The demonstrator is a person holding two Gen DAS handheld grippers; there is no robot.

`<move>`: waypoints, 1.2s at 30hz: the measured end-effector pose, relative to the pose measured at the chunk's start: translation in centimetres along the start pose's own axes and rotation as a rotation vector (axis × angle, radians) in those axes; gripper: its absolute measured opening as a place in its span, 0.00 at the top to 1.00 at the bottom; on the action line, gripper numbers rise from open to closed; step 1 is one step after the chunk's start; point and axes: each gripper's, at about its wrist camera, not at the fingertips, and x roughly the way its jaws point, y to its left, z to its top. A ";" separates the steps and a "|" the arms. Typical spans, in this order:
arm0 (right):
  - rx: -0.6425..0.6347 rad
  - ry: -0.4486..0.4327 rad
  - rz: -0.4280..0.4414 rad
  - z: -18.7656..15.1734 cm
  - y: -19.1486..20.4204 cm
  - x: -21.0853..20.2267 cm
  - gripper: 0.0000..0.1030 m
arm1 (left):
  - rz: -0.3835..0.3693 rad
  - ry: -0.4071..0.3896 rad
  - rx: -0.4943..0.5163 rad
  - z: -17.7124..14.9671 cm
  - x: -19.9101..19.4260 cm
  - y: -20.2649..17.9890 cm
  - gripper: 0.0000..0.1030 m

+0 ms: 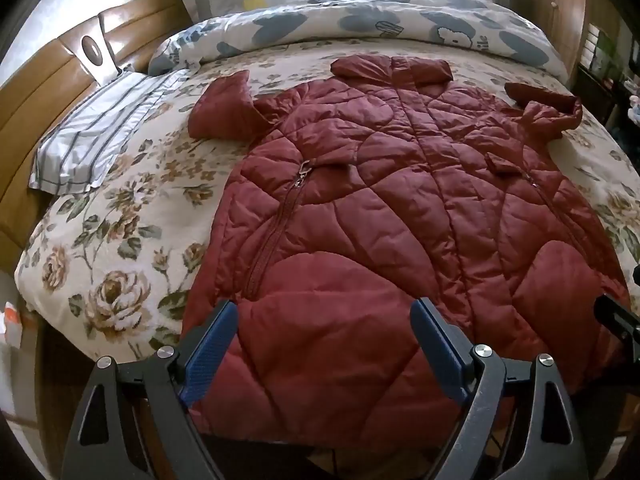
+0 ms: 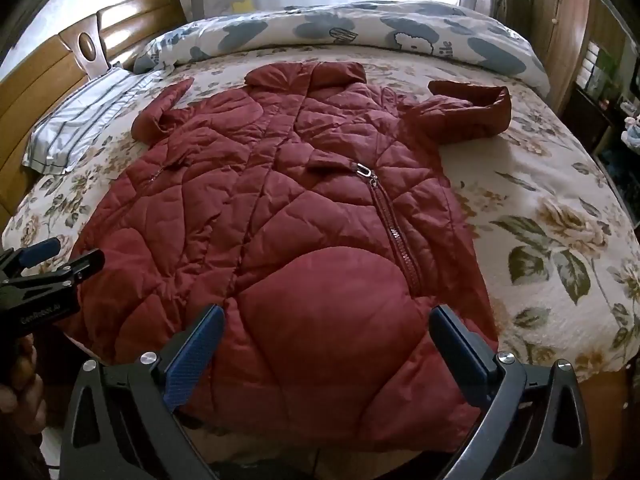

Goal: Fold large clothes
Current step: 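Move both grippers over the red quilted jacket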

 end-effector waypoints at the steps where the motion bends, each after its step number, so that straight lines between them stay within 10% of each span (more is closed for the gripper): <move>1: 0.000 -0.001 0.000 0.0 0.0 0.0 0.01 | 0.000 0.000 0.001 0.0 0.0 0.0 0.14; 36: 0.012 -0.009 0.038 0.7 -0.7 0.6 0.01 | 0.018 -0.001 0.011 0.9 0.5 -0.2 0.14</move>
